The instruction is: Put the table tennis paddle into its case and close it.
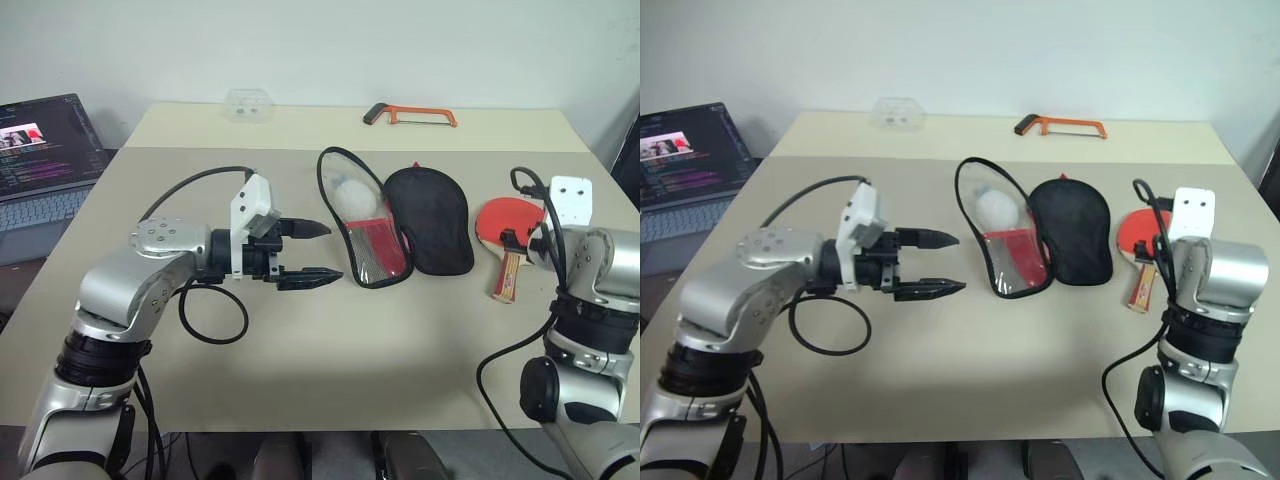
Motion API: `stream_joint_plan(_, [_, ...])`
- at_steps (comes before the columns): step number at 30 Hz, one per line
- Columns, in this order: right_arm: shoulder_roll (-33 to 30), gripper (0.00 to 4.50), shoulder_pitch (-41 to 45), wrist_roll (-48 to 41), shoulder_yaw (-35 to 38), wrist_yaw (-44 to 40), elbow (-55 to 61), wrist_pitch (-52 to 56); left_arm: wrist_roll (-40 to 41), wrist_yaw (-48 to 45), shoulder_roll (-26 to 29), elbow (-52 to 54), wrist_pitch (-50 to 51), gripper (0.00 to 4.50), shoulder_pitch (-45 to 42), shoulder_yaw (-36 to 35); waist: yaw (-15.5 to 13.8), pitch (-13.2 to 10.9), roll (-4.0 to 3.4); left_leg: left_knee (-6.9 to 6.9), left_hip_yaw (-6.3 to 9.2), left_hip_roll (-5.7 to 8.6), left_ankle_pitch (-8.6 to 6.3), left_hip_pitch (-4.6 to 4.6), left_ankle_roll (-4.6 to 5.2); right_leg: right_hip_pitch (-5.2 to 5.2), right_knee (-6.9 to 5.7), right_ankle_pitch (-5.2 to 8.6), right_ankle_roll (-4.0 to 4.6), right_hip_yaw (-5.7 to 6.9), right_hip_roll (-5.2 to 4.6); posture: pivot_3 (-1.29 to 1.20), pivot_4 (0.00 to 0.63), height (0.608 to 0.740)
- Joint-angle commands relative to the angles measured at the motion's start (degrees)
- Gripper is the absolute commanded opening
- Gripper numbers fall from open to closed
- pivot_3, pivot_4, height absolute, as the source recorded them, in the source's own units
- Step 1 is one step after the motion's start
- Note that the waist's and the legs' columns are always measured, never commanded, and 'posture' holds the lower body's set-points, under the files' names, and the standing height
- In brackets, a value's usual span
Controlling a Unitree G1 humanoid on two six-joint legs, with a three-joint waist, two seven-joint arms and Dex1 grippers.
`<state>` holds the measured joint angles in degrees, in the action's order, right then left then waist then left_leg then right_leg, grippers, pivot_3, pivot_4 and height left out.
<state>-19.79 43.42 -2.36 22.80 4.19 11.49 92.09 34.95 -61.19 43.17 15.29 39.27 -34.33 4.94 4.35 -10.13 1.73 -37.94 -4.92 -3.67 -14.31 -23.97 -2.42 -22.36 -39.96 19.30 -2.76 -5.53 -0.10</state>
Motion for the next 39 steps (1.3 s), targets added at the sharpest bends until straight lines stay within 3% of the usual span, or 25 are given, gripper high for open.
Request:
stream_joint_plan(1, [0.29,4.49,-0.56,1.23,2.18,0.40,3.26,0.41,-0.33,-1.53,-0.35,0.56,-1.50,4.19,-1.91,-0.16,0.01,0.00,0.00,0.01,0.00,0.00,0.00,0.00,0.00,-0.01,0.00,0.00,0.00,0.00,0.01,0.00,0.150,0.740])
stream_joint_plan(16, [3.17,4.49,-1.96,1.47,3.09,-1.68,-0.82,0.21,0.45,-1.01,0.78,3.41,0.04,4.19,0.46,-2.20,0.01,0.00,0.00,0.01,0.01,-0.01,0.00,-0.01,0.00,-0.01,0.01,0.00,0.00,-0.01,0.02,0.00,0.150,0.740])
stream_joint_plan(24, [3.19,4.49,-3.94,1.89,2.51,-1.05,-8.67,-8.07,0.41,0.26,0.95,4.72,0.45,4.19,1.42,-2.59,0.02,0.01,0.01,0.01,0.01,0.00,0.00,0.00,0.00,0.00,0.01,0.00,0.00,0.00,0.02,0.00,0.150,0.740])
stream_joint_plan(28, [2.91,3.66,-4.52,1.54,2.00,-1.24,-11.78,-11.86,0.49,0.48,1.40,5.04,0.55,4.19,1.56,-2.80,0.19,0.10,0.16,-0.05,0.03,0.00,0.00,0.11,0.01,0.13,0.00,0.00,0.00,0.00,0.02,0.00,0.150,0.740])
stream_joint_plan(35, [2.59,1.44,-4.83,1.60,1.32,-0.72,-14.04,-14.44,0.24,1.24,1.55,5.54,0.49,4.19,1.91,-2.81,0.12,0.32,0.50,-0.10,0.12,0.01,-0.01,0.12,0.03,0.22,-0.02,-0.01,-0.01,0.04,-0.03,0.00,0.150,0.740])
stream_joint_plan(37, [2.36,1.09,-4.31,1.90,1.67,0.00,-14.22,-14.95,0.25,1.41,1.48,5.56,0.46,4.19,1.93,-2.76,0.01,0.32,0.51,-0.10,0.13,0.02,-0.01,0.12,0.03,0.22,-0.01,-0.01,-0.01,0.04,-0.03,0.00,0.150,0.740])
stream_joint_plan(39, [1.82,1.08,-3.72,2.24,2.06,0.69,-13.96,-15.31,0.21,1.56,1.41,5.51,0.39,4.19,1.98,-2.68,-0.03,0.32,0.51,-0.10,0.14,0.01,-0.01,0.12,0.03,0.22,-0.02,-0.01,-0.01,0.04,-0.03,0.00,0.150,0.740])
